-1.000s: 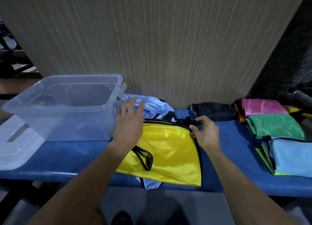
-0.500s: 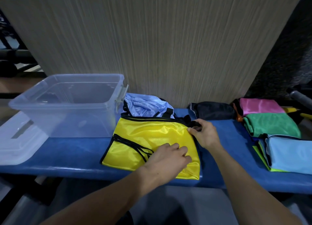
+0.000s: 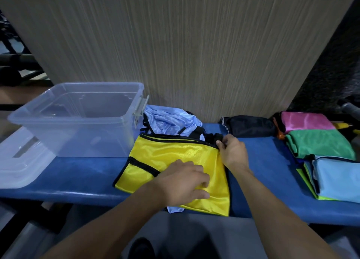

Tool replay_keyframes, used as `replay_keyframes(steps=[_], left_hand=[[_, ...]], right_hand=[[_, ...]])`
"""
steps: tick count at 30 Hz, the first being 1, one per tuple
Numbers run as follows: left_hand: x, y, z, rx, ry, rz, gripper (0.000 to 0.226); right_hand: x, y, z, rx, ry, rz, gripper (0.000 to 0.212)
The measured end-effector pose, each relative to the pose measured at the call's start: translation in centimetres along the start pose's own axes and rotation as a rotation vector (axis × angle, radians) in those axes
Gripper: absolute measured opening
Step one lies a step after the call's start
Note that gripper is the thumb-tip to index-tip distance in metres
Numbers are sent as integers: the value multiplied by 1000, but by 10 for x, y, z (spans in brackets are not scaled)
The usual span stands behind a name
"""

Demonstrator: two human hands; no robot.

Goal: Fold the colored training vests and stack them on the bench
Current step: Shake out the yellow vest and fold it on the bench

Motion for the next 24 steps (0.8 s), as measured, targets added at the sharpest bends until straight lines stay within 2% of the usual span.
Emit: replay_keyframes(steps=[3,6,9,12,15,17,19,21,24], left_hand=[[-11,-7,32,-42,-192,-11,35],[-25,-15,71,-22,-396,-83,34],[-33,-15,86,-9,-483,-130,39],[-30,-10,68,-94,-411,-135,45],[-24,-16,39,-81,-301,-235,47],[-19,-15,25,-82,-257,-238,51],[-12,-2,16,-48,-244,-129,59],[-4,11,9,-25,-239,-5,63],[14,25,-9,-4,-198,84,65]], right_hand=[[-2,-10,-2,4,59,11,35],[-3,-15,-9,-22,150,109,46],[-13,-14,-14,-55,196,209,54],[-24,-11,-14,-38,232,268,54],[-29,-6,-16,49,302,265,56],[-31,-5,-14,149,335,255,52],[-34,-7,-14,337,373,217,35],[-42,-18,-11,530,421,189,27],[-40,-49,-27,628,448,86,22]])
Point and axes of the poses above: each hand's wrist, its own x-axis towards the middle knuckle, its own y-axis out of the palm, z = x × y, the point moved 7 cm from there along x, towards the middle knuckle, and after that the axes turned 3 degrees about x, right-handed, at the moved point
